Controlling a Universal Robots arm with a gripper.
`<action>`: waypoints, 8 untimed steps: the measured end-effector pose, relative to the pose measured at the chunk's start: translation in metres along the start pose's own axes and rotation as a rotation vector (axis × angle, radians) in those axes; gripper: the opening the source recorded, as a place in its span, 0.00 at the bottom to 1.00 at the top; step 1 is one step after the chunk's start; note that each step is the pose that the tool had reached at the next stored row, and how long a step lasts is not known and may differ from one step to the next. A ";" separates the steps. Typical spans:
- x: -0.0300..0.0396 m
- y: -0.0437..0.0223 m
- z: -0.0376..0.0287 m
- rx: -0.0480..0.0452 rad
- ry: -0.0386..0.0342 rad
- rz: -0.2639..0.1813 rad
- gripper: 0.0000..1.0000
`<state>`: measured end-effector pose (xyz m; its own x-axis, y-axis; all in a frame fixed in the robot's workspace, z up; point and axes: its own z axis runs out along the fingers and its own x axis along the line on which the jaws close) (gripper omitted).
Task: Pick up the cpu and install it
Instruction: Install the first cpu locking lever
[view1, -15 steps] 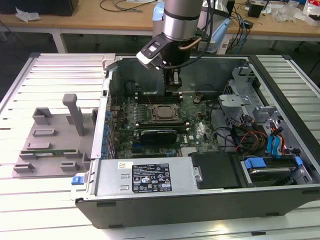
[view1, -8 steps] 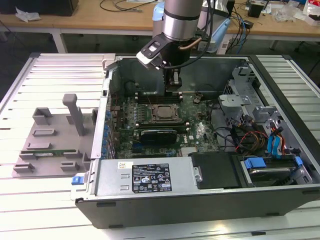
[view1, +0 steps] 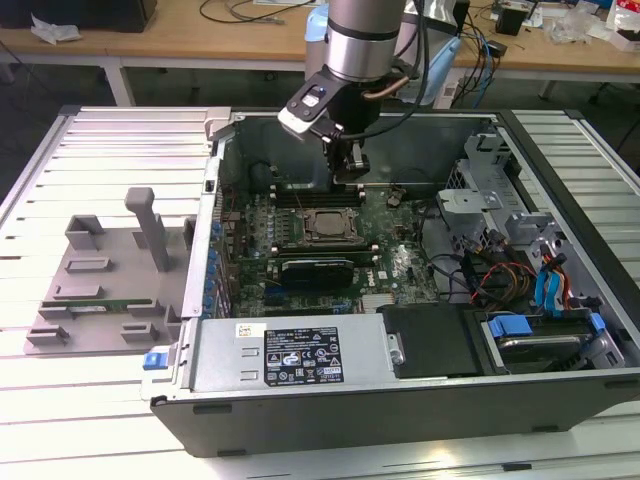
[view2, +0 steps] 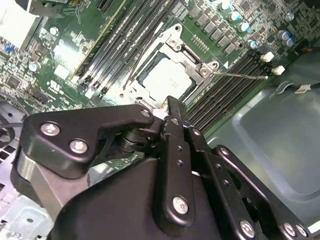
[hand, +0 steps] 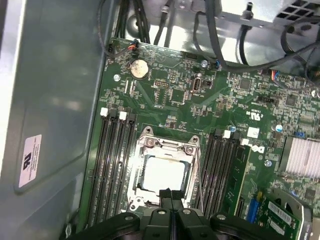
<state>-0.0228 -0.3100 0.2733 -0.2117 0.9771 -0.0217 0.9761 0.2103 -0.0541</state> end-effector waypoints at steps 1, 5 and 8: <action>0.0000 0.0000 0.0000 -0.0004 -0.0011 -0.020 0.11; 0.0000 0.0000 0.0000 -0.0016 -0.0037 -0.069 0.11; 0.0000 0.0000 0.0000 -0.0022 -0.0055 -0.101 0.11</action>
<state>-0.0228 -0.3100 0.2733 -0.3096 0.9506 -0.0217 0.9498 0.3081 -0.0541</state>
